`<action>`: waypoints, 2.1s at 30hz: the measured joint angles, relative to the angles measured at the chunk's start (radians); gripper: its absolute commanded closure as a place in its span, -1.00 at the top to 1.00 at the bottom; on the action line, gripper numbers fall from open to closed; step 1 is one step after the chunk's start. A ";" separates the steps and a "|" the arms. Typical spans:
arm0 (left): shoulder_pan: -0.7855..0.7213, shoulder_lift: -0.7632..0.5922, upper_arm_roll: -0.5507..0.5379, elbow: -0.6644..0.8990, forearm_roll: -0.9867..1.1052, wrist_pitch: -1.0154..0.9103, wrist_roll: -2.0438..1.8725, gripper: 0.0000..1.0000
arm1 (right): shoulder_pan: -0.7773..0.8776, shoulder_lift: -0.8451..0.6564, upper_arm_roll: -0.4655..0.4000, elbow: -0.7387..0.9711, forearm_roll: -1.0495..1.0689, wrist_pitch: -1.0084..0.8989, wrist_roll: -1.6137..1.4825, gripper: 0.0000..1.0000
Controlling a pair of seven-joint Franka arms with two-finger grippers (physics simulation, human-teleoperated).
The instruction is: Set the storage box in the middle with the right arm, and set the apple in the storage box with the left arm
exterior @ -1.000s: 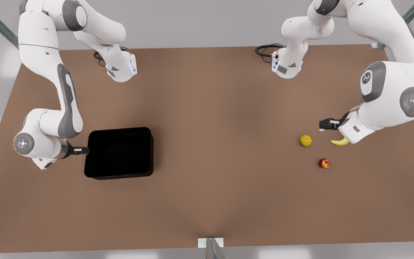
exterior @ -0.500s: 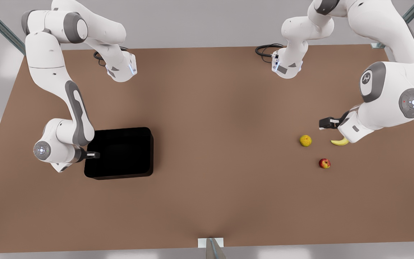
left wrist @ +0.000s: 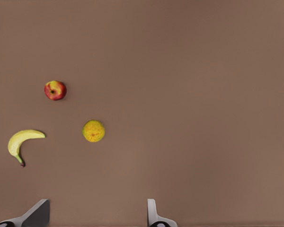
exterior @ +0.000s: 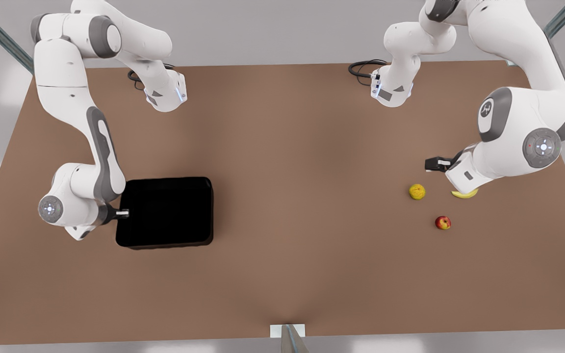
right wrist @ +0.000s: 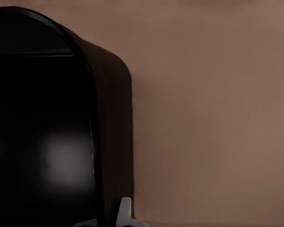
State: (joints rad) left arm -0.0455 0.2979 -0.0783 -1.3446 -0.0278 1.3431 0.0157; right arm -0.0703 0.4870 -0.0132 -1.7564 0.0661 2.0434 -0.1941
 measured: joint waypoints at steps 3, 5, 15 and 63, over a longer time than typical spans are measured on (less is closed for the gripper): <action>-0.025 0.008 -0.002 0.001 -0.003 0.003 0.001 1.00 | 0.067 -0.003 0.001 0.128 0.027 -0.069 -0.005 -0.57; -0.029 0.017 -0.001 0.003 -0.003 0.005 0.002 1.00 | 0.124 0.008 0.000 0.183 0.057 -0.101 -0.007 -0.57; -0.030 0.037 0.002 0.005 -0.004 0.010 0.003 1.00 | 0.452 0.284 -0.001 0.543 0.229 -0.106 0.089 -0.57; 0.102 0.438 0.193 -0.295 -0.039 0.820 0.110 1.00 | 0.078 -0.274 0.016 0.389 -0.143 -0.787 0.332 1.00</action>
State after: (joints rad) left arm 0.0560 0.7357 0.1150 -1.6394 -0.0669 2.1631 0.1254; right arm 0.0076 0.2134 0.0032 -1.3673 -0.0771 1.2565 0.1377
